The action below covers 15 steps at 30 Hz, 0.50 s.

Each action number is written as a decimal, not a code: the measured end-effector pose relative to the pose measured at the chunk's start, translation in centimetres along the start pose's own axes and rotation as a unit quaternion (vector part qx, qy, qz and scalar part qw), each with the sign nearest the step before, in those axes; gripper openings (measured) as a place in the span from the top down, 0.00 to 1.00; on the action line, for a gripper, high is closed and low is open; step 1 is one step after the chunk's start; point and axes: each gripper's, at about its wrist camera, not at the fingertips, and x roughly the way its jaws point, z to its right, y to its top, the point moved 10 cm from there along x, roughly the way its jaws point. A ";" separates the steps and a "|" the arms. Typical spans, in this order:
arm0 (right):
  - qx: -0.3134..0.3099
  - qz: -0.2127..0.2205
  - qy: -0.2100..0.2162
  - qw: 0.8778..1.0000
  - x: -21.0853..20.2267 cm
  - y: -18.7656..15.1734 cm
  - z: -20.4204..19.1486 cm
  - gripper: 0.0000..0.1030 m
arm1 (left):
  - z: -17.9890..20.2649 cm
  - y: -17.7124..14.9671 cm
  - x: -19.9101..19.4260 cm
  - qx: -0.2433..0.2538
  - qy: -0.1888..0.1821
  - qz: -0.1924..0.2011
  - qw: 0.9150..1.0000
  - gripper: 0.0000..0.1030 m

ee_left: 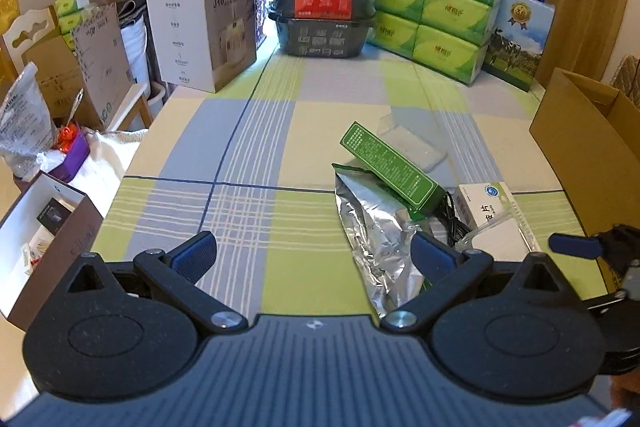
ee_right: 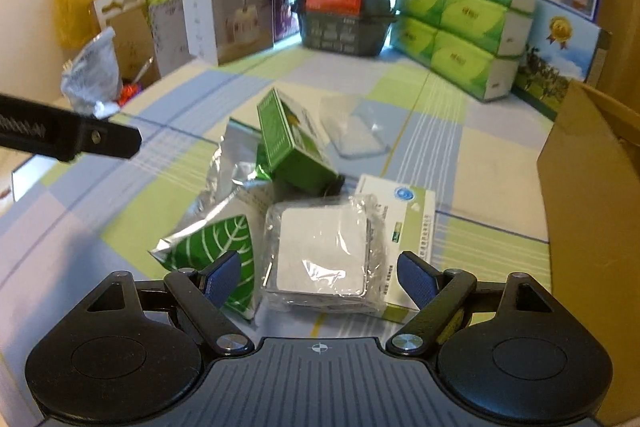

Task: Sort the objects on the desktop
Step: 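Move both open tools back over the remaining table items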

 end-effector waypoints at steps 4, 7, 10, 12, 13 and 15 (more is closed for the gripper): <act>-0.007 -0.013 -0.004 1.000 1.6 -0.3 0.2 0.20 | 0.3 0.0 0.6 0.004 -0.002 -0.004 1.000 0.02; -0.002 -0.024 -0.005 1.000 2.3 -0.6 0.3 0.20 | 0.6 -0.2 1.0 0.006 -0.002 -0.011 1.000 0.02; -0.012 -0.035 -0.012 0.999 3.1 -0.7 0.2 0.20 | 0.5 -0.4 1.5 0.006 -0.001 -0.017 1.000 0.02; -0.014 -0.042 -0.019 0.999 3.4 -0.8 0.2 0.20 | 0.4 -0.6 1.7 0.005 0.000 -0.021 1.000 0.02; -0.013 -0.044 -0.020 0.999 3.5 -0.8 0.2 0.20 | 0.4 -0.8 1.8 0.005 -0.001 -0.022 1.000 0.02; -0.015 -0.044 -0.024 0.999 3.4 -0.7 0.2 0.28 | 0.4 -0.9 2.1 0.005 -0.001 -0.025 1.000 0.02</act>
